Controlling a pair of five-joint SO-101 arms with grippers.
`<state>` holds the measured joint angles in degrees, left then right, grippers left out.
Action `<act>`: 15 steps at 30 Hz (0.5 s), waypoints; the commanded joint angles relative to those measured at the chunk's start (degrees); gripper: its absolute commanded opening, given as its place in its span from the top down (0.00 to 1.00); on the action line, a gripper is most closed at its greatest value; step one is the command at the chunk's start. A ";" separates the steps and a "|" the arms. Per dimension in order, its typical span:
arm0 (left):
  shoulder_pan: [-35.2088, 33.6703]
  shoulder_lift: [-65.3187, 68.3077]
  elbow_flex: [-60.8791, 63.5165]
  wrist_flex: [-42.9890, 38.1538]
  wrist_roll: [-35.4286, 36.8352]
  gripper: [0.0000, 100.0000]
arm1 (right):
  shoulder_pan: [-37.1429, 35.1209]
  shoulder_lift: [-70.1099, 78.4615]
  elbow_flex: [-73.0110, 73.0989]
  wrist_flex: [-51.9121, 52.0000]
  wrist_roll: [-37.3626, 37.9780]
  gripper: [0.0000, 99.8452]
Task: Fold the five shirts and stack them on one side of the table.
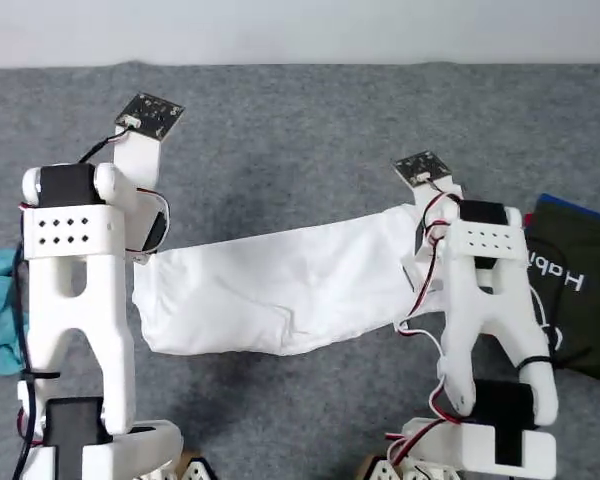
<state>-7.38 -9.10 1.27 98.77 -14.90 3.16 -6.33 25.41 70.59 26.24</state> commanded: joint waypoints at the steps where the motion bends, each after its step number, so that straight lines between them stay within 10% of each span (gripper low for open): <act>1: 0.18 -2.29 -1.89 1.58 0.62 0.99 | 1.89 -2.95 -0.97 -2.15 -0.62 0.99; 15: 0.35 -2.20 -1.71 1.58 0.62 0.99 | 5.41 13.14 -0.88 -5.23 -0.62 0.99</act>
<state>-7.38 -9.10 1.27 98.77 -14.90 7.91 5.27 25.41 63.56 26.24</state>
